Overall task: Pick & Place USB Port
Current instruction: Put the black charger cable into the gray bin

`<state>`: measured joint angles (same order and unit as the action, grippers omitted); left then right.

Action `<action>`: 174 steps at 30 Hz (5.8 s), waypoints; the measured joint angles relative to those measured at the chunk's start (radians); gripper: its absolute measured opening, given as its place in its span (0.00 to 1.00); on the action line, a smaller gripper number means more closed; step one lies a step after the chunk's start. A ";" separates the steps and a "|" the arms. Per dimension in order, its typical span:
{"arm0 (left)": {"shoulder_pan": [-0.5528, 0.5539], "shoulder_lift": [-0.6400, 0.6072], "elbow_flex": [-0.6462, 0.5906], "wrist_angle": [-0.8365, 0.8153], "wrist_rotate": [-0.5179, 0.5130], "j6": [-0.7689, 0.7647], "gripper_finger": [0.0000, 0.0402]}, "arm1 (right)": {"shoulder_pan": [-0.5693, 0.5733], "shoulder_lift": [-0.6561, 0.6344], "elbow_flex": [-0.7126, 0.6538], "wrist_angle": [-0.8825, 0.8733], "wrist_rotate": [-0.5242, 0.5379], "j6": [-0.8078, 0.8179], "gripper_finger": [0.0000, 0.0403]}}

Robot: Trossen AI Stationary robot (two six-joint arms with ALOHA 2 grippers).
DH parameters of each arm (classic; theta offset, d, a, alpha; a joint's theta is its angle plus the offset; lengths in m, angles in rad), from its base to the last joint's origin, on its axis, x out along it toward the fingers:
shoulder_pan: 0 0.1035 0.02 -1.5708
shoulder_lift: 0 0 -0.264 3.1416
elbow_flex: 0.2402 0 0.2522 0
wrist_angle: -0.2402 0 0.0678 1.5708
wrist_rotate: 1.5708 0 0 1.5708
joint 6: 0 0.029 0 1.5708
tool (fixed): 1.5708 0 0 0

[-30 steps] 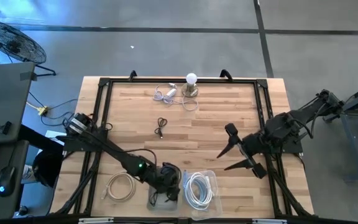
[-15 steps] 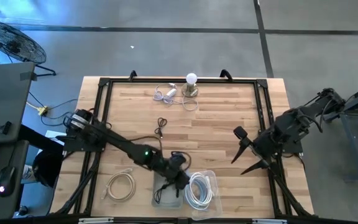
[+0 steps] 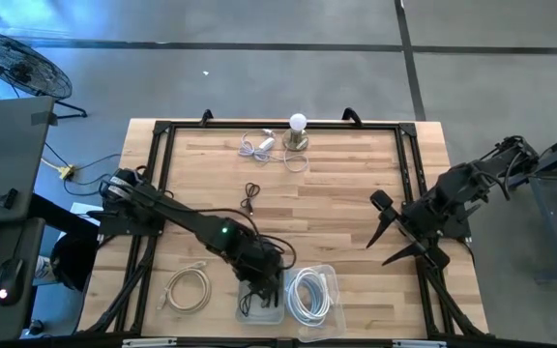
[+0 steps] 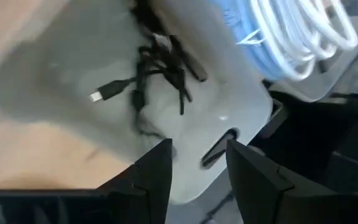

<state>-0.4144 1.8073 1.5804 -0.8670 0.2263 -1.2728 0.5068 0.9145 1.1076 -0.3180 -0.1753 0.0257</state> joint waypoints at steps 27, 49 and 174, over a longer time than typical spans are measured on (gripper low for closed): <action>0.399 -0.031 0.244 -0.705 -0.361 0.453 0.37 | 0.000 0.000 0.000 -0.003 0.069 0.000 0.49; 0.602 -0.030 -0.138 -0.292 -0.216 0.701 0.37 | -0.003 0.000 0.000 -0.054 0.102 -0.007 0.49; -0.125 0.020 0.328 -0.431 -0.280 -0.013 0.00 | 0.032 0.000 0.000 -0.080 0.078 -0.005 0.49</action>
<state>-0.5390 1.8273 1.9079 -1.2981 -0.0534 -1.2856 0.5386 0.9150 1.1076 -0.3984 -0.0972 0.0208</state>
